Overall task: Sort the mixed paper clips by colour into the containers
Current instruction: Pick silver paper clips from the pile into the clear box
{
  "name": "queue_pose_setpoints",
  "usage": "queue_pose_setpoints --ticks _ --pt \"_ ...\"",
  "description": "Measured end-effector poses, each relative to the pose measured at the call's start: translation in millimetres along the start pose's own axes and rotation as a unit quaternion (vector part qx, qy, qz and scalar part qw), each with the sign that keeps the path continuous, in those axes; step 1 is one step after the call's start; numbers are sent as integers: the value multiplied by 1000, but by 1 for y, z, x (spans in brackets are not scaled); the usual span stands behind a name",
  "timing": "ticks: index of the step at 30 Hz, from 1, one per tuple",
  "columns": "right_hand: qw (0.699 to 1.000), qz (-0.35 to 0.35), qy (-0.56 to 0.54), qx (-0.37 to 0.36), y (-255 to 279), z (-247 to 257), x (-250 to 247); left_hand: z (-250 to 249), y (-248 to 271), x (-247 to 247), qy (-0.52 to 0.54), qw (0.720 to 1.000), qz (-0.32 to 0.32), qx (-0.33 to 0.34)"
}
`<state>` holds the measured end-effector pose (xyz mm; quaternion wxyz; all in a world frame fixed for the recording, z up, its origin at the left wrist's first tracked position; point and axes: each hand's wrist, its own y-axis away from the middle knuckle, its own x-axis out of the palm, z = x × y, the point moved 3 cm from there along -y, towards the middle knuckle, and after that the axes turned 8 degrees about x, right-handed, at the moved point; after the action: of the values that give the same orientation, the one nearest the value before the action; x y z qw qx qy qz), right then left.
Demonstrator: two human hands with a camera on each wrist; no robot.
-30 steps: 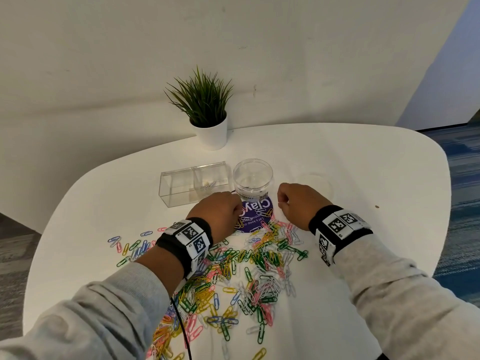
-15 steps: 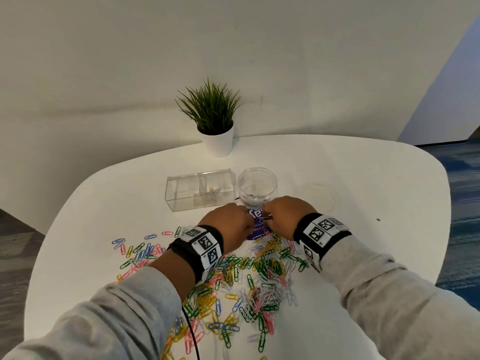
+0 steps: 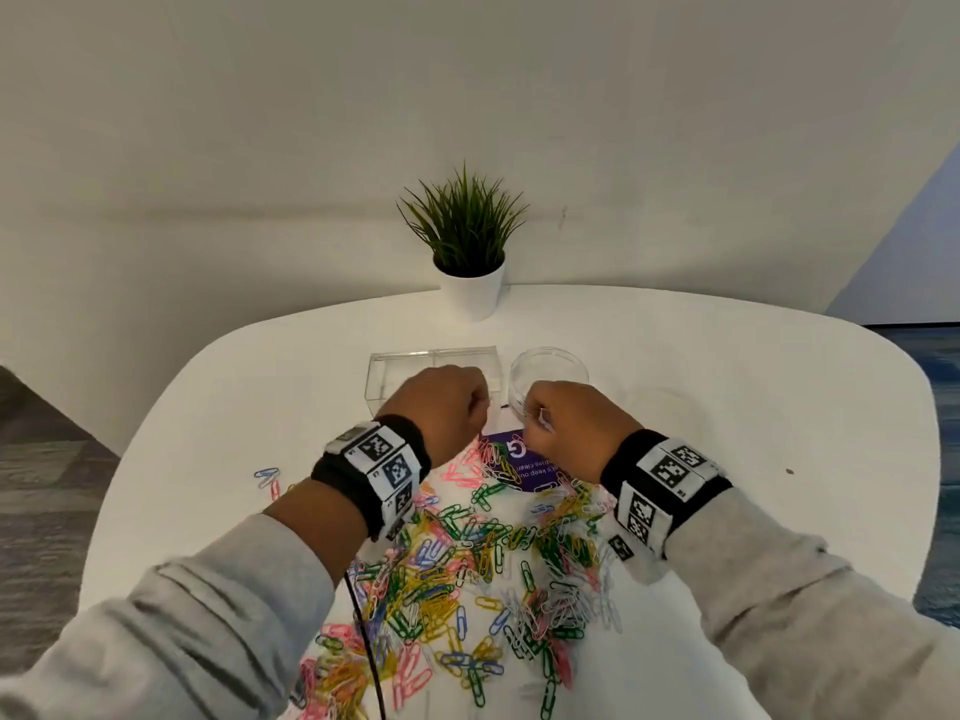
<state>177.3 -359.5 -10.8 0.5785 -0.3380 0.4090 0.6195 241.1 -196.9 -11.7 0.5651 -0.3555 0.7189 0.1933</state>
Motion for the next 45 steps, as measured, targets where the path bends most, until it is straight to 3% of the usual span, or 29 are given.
queue_pose_setpoints --ticks 6,9,13,16,19,22,25,28,30,34,39,45 --pt "998 -52 -16 11 -50 38 -14 36 -18 -22 20 998 -15 -62" --pt "999 -37 22 24 -74 47 -12 40 -27 -28 23 997 -16 -78" --pt "997 13 73 9 -87 54 -10 54 -34 -26 154 976 -6 -153" --pt "1000 2 18 2 -80 47 -18 56 -28 -26 228 959 -26 -168" --pt "998 -39 -42 11 -60 27 -32 50 -13 -28 246 957 -49 -144" --pt "998 -30 -44 28 -27 -4 -36 35 8 -25 204 973 -22 -106" --pt "997 26 4 73 14 -47 -25 6 29 -8 85 993 72 -27" --pt "989 79 44 121 43 -84 -9 -25 41 22 28 983 170 59" --pt "986 85 42 136 54 -96 -2 -45 42 41 25 974 199 102" --pt "989 71 -15 131 63 -97 8 -70 39 60 8 970 180 161" --pt "990 58 -1 126 60 -103 14 -64 36 67 -48 983 147 101" --pt "987 32 -33 156 62 -114 12 -96 27 76 -33 973 146 176"
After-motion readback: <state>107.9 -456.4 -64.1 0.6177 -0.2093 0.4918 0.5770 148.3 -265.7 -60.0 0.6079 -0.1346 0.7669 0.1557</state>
